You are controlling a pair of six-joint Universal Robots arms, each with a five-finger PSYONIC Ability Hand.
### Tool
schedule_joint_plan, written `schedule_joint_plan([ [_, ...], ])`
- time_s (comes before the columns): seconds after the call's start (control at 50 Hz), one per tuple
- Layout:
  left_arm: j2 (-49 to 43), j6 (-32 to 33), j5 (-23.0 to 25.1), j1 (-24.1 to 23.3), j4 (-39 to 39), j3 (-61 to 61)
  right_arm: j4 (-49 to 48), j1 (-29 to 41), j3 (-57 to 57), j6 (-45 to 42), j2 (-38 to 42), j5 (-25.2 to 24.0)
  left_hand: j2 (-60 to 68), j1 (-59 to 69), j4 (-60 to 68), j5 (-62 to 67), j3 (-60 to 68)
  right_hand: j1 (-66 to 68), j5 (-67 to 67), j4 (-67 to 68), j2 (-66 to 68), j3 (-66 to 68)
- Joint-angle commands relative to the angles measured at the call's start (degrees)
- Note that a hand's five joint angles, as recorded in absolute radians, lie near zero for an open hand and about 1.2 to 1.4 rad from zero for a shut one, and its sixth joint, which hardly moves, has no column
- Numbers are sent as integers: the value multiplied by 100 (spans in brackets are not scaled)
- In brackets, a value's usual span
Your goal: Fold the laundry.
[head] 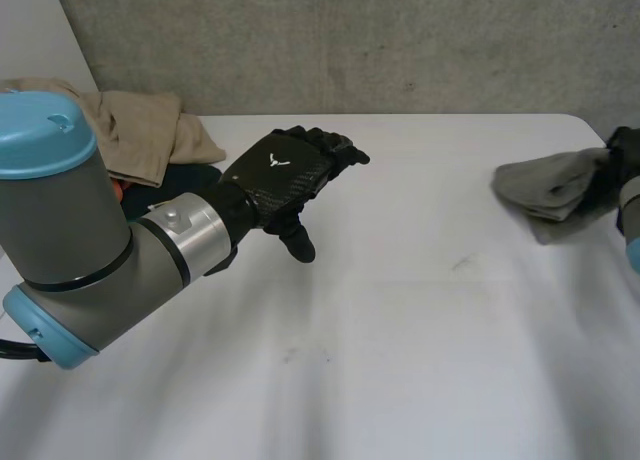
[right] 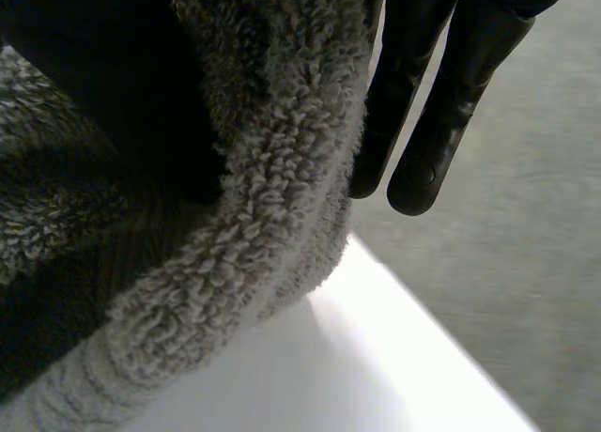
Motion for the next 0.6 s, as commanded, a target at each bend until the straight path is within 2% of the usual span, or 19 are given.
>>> schedule_joint_plan([
  [0.02,-100,0,0,-3,0,0,555,-215,-1834,-573,1129,306,325,307,334,244,294,2809,1624,1206,1408,1346],
  [0.14,-135,0,0,-3,0,-17,1241,-487,-3347,-1039,1974,368,359,340,368,278,328,2809,1624,1206,1408,1346],
  [0.42,-188,0,0,-21,9,18,1259,-725,-3471,-1400,2097,157,375,357,385,295,345,2809,1624,1206,1408,1346],
  [0.44,-188,0,0,-21,9,18,1285,-707,-3454,-1417,2097,148,375,357,385,295,345,-3097,-4282,-4700,-4498,-4560],
  [0.46,-188,0,0,-21,9,18,1294,-681,-3445,-1443,2089,148,375,357,385,295,345,-4191,-5376,-5794,-5592,-5654],
  [0.54,-188,0,0,-21,9,18,1329,-672,-3173,-1479,1905,175,375,357,385,295,345,-4191,-5376,-5794,-5592,-5654],
  [0.6,-179,0,-9,-12,9,18,1329,-812,-2666,-1488,1458,113,375,357,385,295,345,-4191,-5376,-5794,-5592,-5654],
])
